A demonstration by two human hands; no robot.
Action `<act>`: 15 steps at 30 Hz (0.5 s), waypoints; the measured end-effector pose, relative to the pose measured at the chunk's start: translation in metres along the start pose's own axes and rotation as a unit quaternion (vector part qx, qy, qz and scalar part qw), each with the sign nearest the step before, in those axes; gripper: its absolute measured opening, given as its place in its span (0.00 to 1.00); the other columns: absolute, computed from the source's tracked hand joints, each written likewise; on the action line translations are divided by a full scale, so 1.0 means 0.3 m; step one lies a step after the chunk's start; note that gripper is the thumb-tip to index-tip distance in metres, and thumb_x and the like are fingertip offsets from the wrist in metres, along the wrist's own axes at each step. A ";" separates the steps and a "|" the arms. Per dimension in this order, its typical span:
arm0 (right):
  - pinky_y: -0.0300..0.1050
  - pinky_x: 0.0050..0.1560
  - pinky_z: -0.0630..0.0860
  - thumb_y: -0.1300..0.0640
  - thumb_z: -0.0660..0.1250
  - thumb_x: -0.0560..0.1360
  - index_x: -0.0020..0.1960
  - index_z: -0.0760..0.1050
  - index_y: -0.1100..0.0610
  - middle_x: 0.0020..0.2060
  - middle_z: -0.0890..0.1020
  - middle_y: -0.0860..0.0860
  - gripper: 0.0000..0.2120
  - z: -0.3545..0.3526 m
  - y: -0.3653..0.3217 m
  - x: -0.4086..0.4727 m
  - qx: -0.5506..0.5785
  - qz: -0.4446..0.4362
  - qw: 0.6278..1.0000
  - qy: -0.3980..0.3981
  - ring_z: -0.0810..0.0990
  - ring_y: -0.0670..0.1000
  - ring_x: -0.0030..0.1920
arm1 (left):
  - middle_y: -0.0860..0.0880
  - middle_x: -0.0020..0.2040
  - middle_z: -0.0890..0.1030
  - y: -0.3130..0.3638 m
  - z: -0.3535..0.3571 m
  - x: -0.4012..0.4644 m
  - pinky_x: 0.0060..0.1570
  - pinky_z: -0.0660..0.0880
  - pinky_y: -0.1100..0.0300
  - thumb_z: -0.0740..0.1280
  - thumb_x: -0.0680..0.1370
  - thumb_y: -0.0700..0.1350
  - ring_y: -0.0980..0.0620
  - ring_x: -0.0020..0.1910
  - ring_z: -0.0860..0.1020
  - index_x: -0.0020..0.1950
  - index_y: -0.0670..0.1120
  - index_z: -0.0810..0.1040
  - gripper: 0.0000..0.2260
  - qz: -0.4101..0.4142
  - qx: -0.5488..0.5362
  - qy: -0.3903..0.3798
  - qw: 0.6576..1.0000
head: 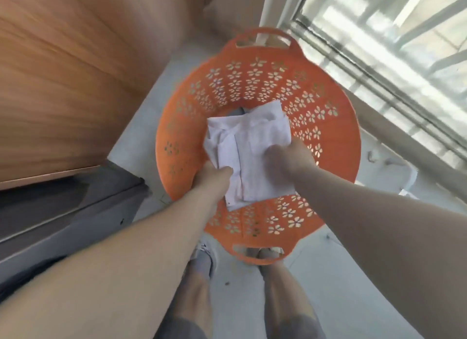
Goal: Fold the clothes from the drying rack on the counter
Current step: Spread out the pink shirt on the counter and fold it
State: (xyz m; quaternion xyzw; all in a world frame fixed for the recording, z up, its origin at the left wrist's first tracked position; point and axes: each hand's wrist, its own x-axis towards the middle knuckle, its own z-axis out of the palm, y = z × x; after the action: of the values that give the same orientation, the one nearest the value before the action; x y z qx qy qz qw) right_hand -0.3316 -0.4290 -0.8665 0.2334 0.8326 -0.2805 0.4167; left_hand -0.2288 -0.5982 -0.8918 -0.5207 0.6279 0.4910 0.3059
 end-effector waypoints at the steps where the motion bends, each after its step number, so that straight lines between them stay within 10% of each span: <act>1: 0.46 0.52 0.67 0.50 0.65 0.79 0.71 0.69 0.59 0.61 0.78 0.55 0.23 0.043 0.011 0.072 0.003 -0.003 1.000 0.010 0.77 0.61 0.61 | 0.47 0.52 0.84 -0.037 0.035 0.102 0.55 0.81 0.42 0.67 0.56 0.61 0.43 0.49 0.84 0.57 0.51 0.79 0.31 -0.009 -0.013 -0.003 1.000; 11: 0.47 0.55 0.72 0.43 0.63 0.69 0.66 0.72 0.57 0.54 0.78 0.52 0.30 0.193 0.012 0.551 -0.042 -0.083 0.994 0.053 0.77 0.55 0.55 | 0.50 0.58 0.84 0.010 0.201 0.449 0.62 0.75 0.43 0.67 0.80 0.44 0.47 0.58 0.82 0.62 0.52 0.76 0.11 -0.078 -0.150 -0.093 0.981; 15: 0.49 0.70 0.67 0.50 0.69 0.76 0.76 0.64 0.51 0.70 0.72 0.54 0.31 0.200 0.037 0.595 -0.075 -0.139 0.979 0.128 0.70 0.56 0.71 | 0.46 0.72 0.73 0.027 0.248 0.496 0.62 0.73 0.49 0.74 0.77 0.49 0.46 0.65 0.75 0.74 0.47 0.67 0.28 -0.026 -0.015 -0.006 1.000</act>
State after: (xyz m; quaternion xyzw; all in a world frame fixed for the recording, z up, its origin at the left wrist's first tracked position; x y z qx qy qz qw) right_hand -0.3878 -0.4330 -1.0465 0.1179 0.9218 -0.2406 0.2802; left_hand -0.2864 -0.5813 -1.0473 -0.5384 0.6049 0.4952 0.3147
